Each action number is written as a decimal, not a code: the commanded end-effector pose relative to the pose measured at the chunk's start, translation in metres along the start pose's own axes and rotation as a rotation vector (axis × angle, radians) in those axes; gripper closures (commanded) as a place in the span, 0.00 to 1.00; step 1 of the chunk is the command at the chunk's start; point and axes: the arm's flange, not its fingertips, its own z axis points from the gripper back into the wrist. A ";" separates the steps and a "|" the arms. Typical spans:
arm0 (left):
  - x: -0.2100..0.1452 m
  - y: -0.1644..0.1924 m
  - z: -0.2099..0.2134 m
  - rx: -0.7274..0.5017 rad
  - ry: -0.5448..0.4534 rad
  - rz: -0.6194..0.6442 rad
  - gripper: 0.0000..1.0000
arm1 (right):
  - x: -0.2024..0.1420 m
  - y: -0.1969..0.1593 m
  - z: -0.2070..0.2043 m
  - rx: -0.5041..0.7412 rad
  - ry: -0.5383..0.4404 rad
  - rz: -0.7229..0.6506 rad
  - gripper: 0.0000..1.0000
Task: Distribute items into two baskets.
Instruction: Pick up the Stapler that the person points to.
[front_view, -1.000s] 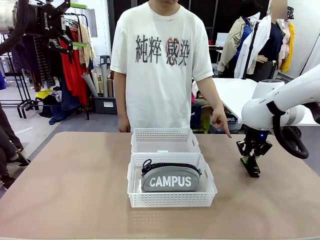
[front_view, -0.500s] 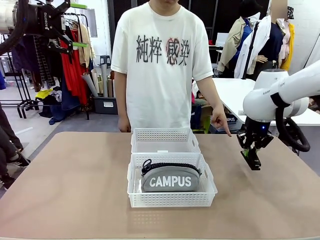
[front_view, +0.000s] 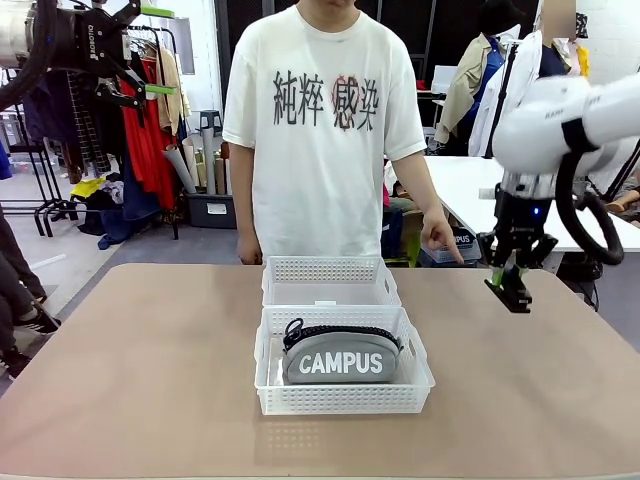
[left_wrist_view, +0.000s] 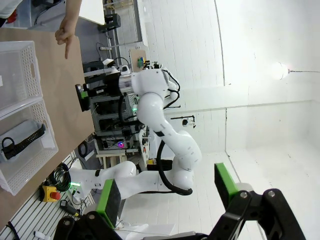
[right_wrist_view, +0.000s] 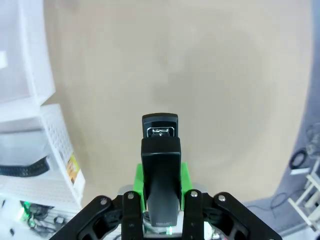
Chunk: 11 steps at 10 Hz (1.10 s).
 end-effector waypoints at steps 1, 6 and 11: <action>-0.002 -0.003 0.001 -0.009 0.002 0.005 0.00 | 0.003 0.021 0.053 0.007 0.031 -0.023 1.00; -0.002 -0.003 0.001 -0.009 0.002 0.005 0.00 | -0.012 0.060 0.148 0.028 -0.062 -0.015 1.00; -0.002 -0.003 0.001 -0.009 0.002 0.005 0.00 | -0.019 0.062 0.209 0.087 -0.153 -0.046 1.00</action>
